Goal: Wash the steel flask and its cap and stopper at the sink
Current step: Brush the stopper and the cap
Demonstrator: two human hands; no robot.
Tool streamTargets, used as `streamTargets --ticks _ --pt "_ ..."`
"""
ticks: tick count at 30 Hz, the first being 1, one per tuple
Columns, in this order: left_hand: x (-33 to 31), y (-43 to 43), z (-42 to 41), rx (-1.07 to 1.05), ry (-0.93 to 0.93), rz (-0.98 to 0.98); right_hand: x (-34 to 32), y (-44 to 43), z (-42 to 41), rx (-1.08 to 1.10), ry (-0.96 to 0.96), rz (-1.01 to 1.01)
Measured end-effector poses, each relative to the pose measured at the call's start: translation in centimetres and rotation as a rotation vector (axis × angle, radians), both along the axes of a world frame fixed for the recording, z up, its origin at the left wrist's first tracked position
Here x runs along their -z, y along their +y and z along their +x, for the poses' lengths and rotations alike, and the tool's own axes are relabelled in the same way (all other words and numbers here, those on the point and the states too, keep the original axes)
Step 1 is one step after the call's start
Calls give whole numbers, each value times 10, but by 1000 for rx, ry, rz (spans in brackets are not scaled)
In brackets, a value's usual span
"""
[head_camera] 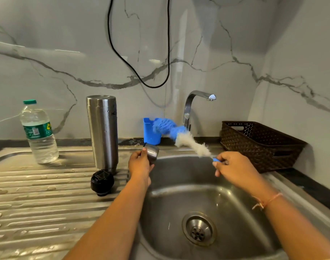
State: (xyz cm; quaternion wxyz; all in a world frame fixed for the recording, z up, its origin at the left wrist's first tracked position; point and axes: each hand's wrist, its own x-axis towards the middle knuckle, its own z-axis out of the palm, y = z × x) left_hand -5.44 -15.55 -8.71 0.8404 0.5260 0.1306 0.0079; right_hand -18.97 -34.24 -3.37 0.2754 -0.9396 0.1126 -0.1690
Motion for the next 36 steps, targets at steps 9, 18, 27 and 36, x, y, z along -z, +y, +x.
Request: streamTargets --ticks 9,18,27,36 --pt "4 3 0 20 -14 -22 20 24 -18 -96 126 -18" --pt "2 8 -3 7 -60 -59 21 39 -20 -154 153 -11" --pt "-3 2 -10 119 -150 -84 18 29 -22 -148 141 52" --pt "-8 -4 -19 302 -216 -114 20 19 -19 -14 131 0"
